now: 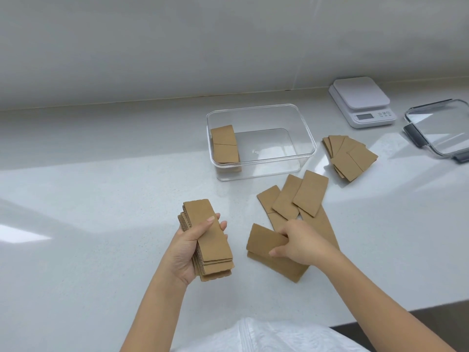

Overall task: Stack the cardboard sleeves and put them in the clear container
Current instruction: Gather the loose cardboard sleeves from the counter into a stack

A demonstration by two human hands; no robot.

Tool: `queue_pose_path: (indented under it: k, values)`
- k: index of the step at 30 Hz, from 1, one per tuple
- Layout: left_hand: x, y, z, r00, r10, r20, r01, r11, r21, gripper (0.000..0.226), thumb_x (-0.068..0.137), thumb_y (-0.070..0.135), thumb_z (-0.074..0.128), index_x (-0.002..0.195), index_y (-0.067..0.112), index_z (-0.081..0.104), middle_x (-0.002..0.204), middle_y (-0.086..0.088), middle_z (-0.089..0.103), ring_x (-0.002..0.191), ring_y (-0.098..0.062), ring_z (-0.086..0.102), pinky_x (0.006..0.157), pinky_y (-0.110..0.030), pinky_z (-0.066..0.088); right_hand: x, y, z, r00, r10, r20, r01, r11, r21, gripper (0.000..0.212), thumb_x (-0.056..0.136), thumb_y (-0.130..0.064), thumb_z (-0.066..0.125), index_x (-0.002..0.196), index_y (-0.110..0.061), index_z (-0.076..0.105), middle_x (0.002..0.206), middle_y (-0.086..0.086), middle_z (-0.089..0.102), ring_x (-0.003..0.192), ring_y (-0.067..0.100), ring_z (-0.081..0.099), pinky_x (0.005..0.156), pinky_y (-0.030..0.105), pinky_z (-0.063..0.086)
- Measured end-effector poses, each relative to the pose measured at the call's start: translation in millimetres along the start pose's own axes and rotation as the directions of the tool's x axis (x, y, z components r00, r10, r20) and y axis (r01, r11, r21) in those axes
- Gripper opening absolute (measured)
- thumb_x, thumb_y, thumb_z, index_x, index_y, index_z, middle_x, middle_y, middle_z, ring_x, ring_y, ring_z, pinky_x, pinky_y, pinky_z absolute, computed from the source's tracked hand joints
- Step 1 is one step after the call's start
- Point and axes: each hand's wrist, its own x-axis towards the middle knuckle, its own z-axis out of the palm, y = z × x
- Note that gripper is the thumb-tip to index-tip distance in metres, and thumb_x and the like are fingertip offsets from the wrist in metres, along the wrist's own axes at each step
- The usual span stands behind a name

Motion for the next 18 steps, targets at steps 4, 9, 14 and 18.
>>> queue_pose_path:
  k: [4,9,14,18]
  values:
    - [9,13,13,0.999,0.044,0.019,-0.044,0.999,-0.009,0.036,0.069,0.012,0.070,0.104,0.006,0.065,0.097,-0.005,0.074,0.079,-0.016,0.073,0.065,-0.035,0.061,2,14,-34,0.998,0.040,-0.051,-0.006,0.838,0.545,0.008,0.082,-0.021,0.071,0.077,-0.016,0.066,0.070,-0.004,0.068,0.055,0.001,0.063,0.048,0.013,0.048]
    - [19,16,22,0.999,0.004,0.042,-0.004,1.000,0.005,0.041,0.064,0.014,0.071,0.103,0.006,0.065,0.090,-0.006,0.075,0.080,-0.017,0.073,0.066,-0.034,0.060,34,50,-69,0.899,0.344,-0.272,0.053,0.530,0.846,0.035,0.082,-0.017,0.071,0.112,-0.002,0.061,0.105,0.012,0.067,0.086,0.024,0.064,0.072,0.035,0.053]
    - [25,7,18,0.997,-0.068,0.033,0.067,0.997,0.034,0.034,0.068,0.013,0.070,0.102,0.007,0.066,0.083,-0.007,0.076,0.076,-0.018,0.072,0.069,-0.035,0.059,65,63,-68,0.783,0.504,-0.365,-0.064,0.649,0.758,0.043,0.075,-0.025,0.077,0.109,-0.002,0.063,0.116,0.015,0.067,0.102,0.031,0.062,0.088,0.041,0.052]
    - [29,8,15,0.996,-0.086,0.006,0.086,0.996,0.032,0.039,0.068,0.014,0.071,0.106,0.007,0.066,0.086,-0.011,0.075,0.074,-0.021,0.070,0.064,-0.034,0.059,75,56,-70,0.745,0.497,-0.446,-0.150,0.775,0.614,0.047,0.076,-0.028,0.076,0.111,0.001,0.063,0.119,0.018,0.065,0.111,0.034,0.059,0.086,0.033,0.045]
